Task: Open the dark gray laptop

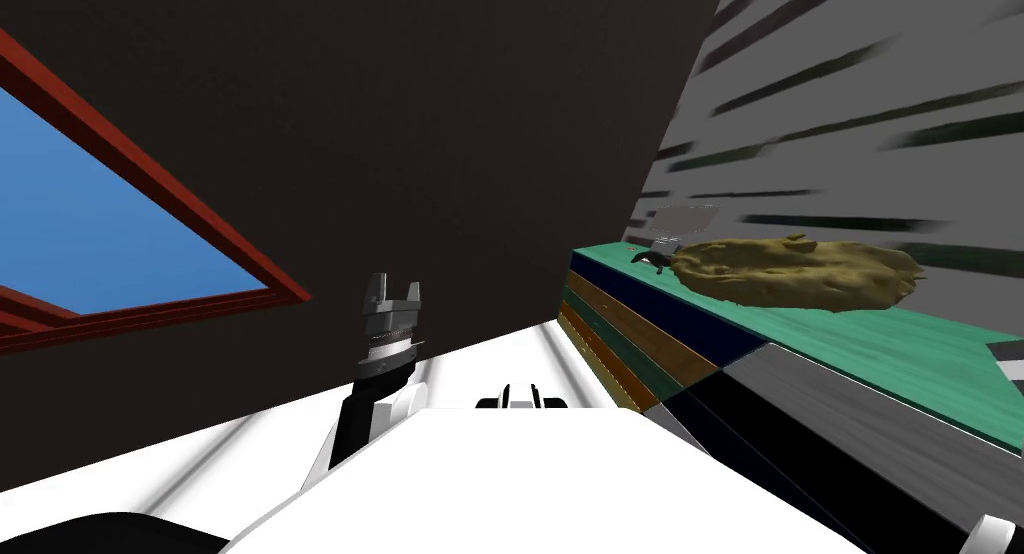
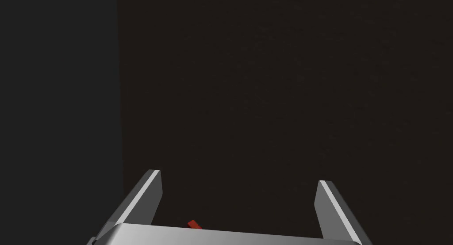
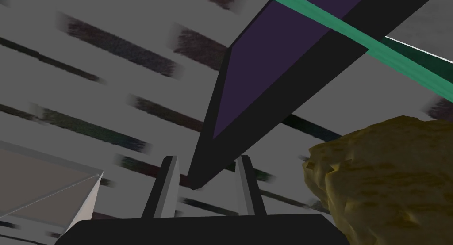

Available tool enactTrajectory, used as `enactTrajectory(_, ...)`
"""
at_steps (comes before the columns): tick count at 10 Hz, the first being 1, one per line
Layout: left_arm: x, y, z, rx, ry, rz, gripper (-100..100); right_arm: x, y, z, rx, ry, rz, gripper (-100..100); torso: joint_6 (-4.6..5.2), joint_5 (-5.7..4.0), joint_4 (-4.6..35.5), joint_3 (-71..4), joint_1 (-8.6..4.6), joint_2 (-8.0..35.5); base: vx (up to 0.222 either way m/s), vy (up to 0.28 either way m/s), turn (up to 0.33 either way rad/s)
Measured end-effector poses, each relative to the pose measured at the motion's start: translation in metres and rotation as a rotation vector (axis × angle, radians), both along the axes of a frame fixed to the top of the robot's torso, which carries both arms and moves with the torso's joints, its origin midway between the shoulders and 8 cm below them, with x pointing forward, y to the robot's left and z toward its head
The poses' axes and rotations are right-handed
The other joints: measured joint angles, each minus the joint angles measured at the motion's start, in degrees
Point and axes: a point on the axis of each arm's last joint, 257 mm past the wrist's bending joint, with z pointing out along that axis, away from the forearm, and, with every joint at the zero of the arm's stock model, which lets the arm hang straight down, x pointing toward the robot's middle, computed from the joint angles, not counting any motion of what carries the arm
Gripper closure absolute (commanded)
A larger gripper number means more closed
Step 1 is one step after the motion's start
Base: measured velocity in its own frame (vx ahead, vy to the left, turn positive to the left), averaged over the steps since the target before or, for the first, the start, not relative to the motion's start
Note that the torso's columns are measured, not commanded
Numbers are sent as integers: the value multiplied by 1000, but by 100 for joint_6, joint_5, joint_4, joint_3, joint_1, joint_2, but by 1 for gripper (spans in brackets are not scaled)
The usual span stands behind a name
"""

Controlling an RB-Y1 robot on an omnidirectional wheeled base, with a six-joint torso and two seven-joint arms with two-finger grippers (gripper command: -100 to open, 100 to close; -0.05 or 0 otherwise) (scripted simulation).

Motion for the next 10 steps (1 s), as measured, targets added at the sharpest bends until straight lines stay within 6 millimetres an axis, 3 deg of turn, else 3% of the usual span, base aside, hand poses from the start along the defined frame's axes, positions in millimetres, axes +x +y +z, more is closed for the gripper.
enactTrajectory(2,0,0,0,0,0,0,0,-16,-7,-8,20,-32,-33,100,43,-6,-4,-8,-18,-19,-88,-5,123)
enactTrajectory(3,0,0,0,0,0,0,0,-22,-10,-11,30,-49,-51,100,-4,-8,-3,-6,-22,-11,-129,-3,208)
enactTrajectory(4,0,0,0,0,0,0,0,-31,-10,-17,40,-66,-68,100,10,-21,-4,-1,-18,-13,-55,8,44)
enactTrajectory(6,0,0,0,0,0,0,0,-37,-13,-24,55,-80,-80,100,31,-32,-10,-8,-37,-26,-56,18,115)
enactTrajectory(7,0,0,0,0,0,0,0,-42,-14,-25,56,-98,-94,100,-35,-36,-8,-2,-32,-14,-142,16,189)
enactTrajectory(10,0,0,0,0,0,0,0,-55,-17,-39,85,-158,-131,100,-37,-80,-19,-14,-67,-57,-145,31,177)
